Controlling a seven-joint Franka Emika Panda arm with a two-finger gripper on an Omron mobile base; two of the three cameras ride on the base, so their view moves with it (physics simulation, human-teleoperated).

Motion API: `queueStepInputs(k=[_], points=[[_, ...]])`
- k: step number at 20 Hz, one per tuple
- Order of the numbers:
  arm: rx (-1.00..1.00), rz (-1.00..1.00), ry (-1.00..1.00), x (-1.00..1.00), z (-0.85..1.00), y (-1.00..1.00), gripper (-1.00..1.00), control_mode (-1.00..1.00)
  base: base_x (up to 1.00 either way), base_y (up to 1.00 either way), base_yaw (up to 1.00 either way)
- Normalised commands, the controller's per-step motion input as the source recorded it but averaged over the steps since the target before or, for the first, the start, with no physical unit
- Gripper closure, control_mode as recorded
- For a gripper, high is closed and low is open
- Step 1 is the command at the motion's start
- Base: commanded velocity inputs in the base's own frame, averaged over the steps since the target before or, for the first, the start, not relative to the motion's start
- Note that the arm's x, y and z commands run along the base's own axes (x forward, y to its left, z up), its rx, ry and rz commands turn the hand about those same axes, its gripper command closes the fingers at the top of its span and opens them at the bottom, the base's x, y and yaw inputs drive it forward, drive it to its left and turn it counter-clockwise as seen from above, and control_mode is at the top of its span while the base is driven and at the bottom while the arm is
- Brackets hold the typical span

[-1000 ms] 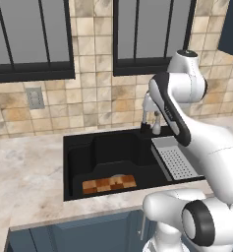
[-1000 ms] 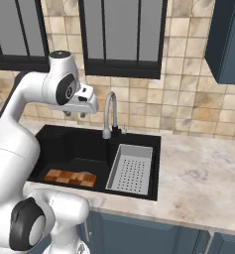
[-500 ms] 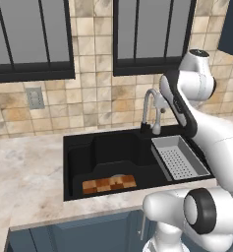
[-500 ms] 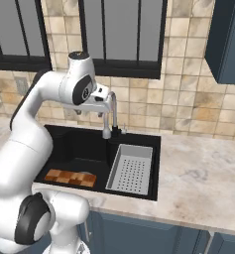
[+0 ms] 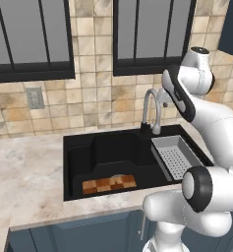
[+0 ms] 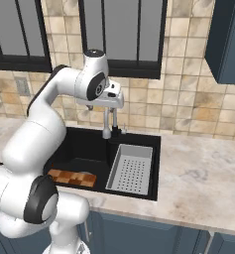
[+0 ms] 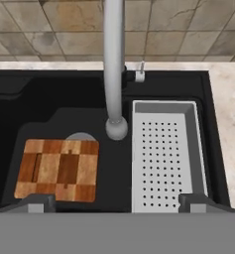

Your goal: Turn on the sink faucet with hot water and rinse the cutting board for ten seconds, then turn off the faucet. Push the cutting board to reach the water if necessary.

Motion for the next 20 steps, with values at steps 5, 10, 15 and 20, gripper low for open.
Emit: queueStepInputs(k=[5,10,15,20], points=[[0.00,0.00,0.00,0.32,-0.07,0.00,-1.00,-1.00,0.00,0.00,0.00],[0.00,0.00,0.00,0.32,-0.09,0.00,-1.00,-1.00,0.00,0.00,0.00],[0.00,0.00,0.00,0.24,-0.05,0.00,-1.00,-1.00,0.00,0.00,0.00],[0.00,0.00,0.00,0.24,-0.08,0.00,-1.00,-1.00,0.00,0.00,0.00]])
